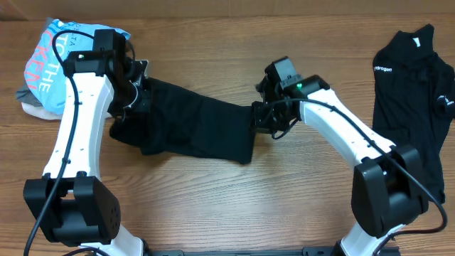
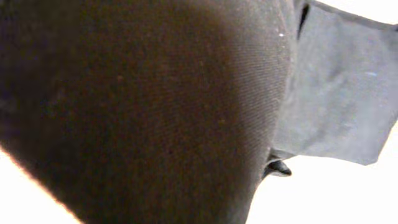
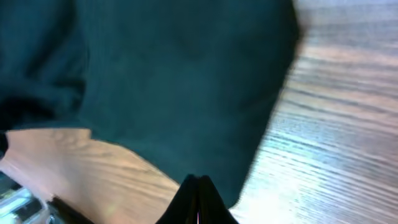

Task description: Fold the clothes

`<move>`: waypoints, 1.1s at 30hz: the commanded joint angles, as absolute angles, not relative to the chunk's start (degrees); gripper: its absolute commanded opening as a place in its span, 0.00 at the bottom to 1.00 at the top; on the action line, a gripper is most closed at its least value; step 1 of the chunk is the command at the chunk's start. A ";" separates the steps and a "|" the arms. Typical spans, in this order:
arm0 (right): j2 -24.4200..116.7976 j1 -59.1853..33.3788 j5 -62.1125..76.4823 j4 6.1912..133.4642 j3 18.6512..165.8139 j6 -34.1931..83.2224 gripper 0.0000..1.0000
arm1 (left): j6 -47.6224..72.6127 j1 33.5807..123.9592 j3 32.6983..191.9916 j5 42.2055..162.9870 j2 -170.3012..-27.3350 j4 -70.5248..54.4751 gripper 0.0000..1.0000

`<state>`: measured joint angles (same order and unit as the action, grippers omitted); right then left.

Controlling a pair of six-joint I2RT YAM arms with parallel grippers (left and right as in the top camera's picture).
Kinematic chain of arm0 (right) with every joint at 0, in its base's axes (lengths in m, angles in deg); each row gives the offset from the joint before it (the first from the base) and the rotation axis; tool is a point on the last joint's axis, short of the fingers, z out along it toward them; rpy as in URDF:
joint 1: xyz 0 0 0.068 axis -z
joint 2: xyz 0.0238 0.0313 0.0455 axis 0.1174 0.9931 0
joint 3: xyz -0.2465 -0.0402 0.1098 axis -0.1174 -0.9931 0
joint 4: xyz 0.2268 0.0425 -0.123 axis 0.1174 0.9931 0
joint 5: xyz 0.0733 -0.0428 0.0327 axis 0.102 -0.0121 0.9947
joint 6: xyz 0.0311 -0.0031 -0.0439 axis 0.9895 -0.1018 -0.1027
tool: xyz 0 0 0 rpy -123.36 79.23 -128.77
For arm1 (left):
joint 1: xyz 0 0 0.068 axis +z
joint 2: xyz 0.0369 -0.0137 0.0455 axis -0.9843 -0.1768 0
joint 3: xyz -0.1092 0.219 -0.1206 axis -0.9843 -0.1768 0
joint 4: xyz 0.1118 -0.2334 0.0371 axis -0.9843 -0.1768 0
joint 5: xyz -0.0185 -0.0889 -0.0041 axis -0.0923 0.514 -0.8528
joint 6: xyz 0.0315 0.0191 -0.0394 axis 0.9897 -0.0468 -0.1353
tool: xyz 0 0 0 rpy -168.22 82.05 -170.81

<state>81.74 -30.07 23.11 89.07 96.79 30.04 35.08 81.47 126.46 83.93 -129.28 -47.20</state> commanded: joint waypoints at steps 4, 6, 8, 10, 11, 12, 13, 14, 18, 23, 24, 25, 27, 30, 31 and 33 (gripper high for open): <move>82.94 -30.27 27.17 79.11 89.66 34.92 0.04 | 33.90 79.26 129.13 84.67 -127.44 -47.64 0.04; 83.77 -30.49 29.34 77.44 89.60 34.94 0.04 | 33.82 77.38 129.13 84.67 -127.44 -47.49 0.04; 84.23 -30.71 29.47 76.64 89.60 35.99 0.04 | 33.20 75.41 129.13 84.85 -127.44 -47.03 0.04; 84.30 -30.73 29.49 76.48 89.60 36.21 0.04 | 32.66 72.44 129.13 85.11 -127.44 -46.18 0.04; 84.30 -30.73 30.04 76.55 89.62 36.19 0.04 | 32.29 70.10 129.13 85.02 -127.44 -45.35 0.04; 84.14 -30.51 30.85 76.70 89.71 36.19 0.04 | 31.94 68.07 129.13 85.02 -127.44 -44.36 0.04; 83.66 -30.25 30.98 76.92 89.84 36.19 0.04 | 31.32 66.45 129.13 85.00 -127.44 -43.49 0.04; 83.14 -30.01 30.78 77.25 90.08 36.14 0.04 | 30.67 64.90 129.11 84.91 -127.44 -42.53 0.04; 77.04 -25.57 30.58 83.65 95.28 34.57 0.04 | 28.26 57.86 129.11 84.74 -127.64 -37.46 0.04; 66.16 -14.07 30.82 93.92 106.01 32.73 0.04 | 26.76 53.08 129.02 83.12 -129.80 -35.05 0.04; 65.00 -12.43 31.06 95.02 107.48 31.99 0.04 | 26.54 52.68 129.02 83.10 -130.46 -34.94 0.04; 64.06 -11.01 31.54 96.00 108.85 31.22 0.04 | 26.36 52.42 129.02 83.12 -131.09 -34.81 0.04; 61.98 -7.73 31.65 98.36 111.57 30.96 0.04 | 26.39 51.96 129.02 83.56 -133.01 -34.15 0.04; 60.08 -5.31 31.83 99.80 112.29 29.87 0.04 | 26.41 51.28 129.00 83.52 -135.20 -33.08 0.04; 59.93 -4.96 31.83 100.42 112.29 29.61 0.04 | 26.39 51.26 129.02 83.54 -135.44 -32.87 0.04; 60.10 -4.78 31.52 102.14 112.29 28.34 0.04 | 26.43 51.28 129.09 83.30 -135.46 -32.10 0.04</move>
